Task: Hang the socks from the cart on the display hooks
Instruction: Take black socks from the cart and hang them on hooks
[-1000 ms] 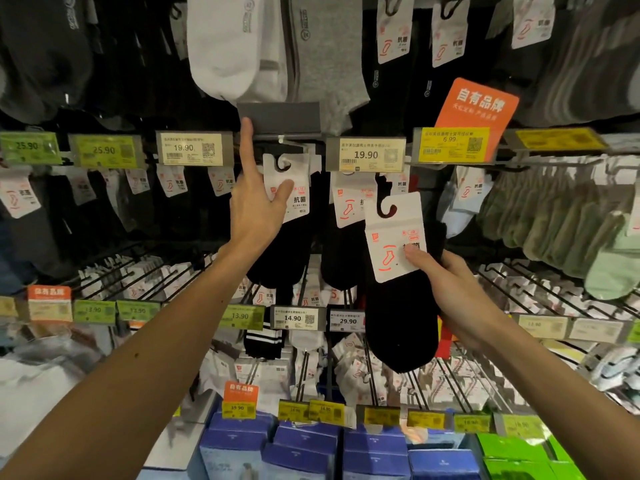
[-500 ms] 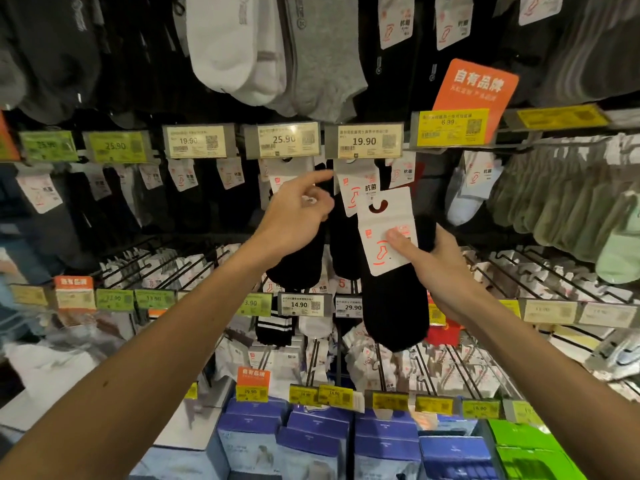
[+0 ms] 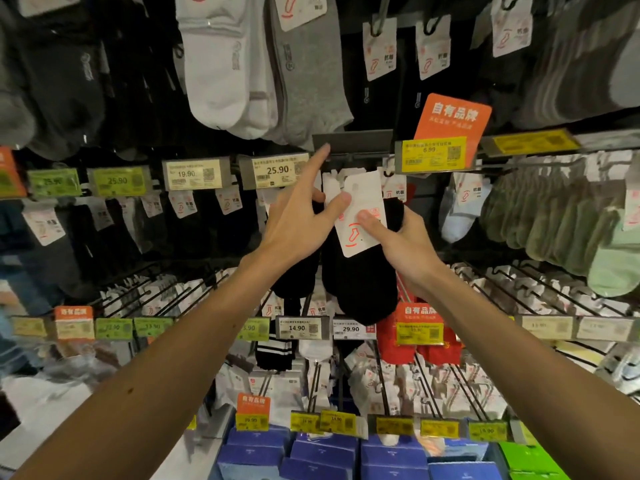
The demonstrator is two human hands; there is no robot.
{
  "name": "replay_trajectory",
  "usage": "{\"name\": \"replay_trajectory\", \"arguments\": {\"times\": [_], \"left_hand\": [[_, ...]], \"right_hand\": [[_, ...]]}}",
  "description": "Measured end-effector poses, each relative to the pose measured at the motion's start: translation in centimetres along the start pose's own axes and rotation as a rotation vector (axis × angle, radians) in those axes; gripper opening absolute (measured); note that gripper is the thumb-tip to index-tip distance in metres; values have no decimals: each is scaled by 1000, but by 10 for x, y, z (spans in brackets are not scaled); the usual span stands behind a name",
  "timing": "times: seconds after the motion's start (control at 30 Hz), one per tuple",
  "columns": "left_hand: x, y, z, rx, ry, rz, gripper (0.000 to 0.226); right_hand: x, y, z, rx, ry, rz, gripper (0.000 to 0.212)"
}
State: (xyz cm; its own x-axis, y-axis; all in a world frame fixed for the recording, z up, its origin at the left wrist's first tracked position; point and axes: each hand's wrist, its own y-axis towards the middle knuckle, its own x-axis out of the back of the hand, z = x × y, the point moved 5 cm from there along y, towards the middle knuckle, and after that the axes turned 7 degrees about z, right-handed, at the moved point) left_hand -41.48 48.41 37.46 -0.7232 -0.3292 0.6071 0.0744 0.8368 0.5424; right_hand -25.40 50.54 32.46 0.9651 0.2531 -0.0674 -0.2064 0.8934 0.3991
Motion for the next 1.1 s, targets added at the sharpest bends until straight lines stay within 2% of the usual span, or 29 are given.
{"name": "replay_trajectory", "arguments": {"times": [0.13, 0.33, 0.4, 0.5, 0.63, 0.73, 0.87, 1.03, 1.1], "left_hand": [[-5, 3, -3, 10, 68, 0, 77], [-10, 8, -1, -14, 247, -90, 74], [-14, 10, 4, -38, 253, -93, 78], [-17, 15, 12, -102, 217, -65, 87], [-18, 22, 19, -157, 206, -58, 94], [-21, 23, 19, -182, 188, -73, 96], [-22, 23, 20, -201, 191, -91, 96], [-23, 13, 17, -166, 244, -45, 94], [-23, 0, 14, -177, 301, -16, 86]], "right_hand": [[-3, 12, 11, 22, 17, -1, 27], [-10, 34, 2, -48, -26, -20, 18], [-9, 38, -4, -63, -42, -21, 13], [-7, 44, -14, -52, -121, 7, 22], [-1, 51, -25, -68, -187, 46, 16], [5, 57, -29, -67, -213, 61, 24], [18, 59, -40, -89, -261, -15, 43], [31, 44, -50, -151, -389, -33, 43], [36, 30, -50, -176, -435, -38, 40]]}}
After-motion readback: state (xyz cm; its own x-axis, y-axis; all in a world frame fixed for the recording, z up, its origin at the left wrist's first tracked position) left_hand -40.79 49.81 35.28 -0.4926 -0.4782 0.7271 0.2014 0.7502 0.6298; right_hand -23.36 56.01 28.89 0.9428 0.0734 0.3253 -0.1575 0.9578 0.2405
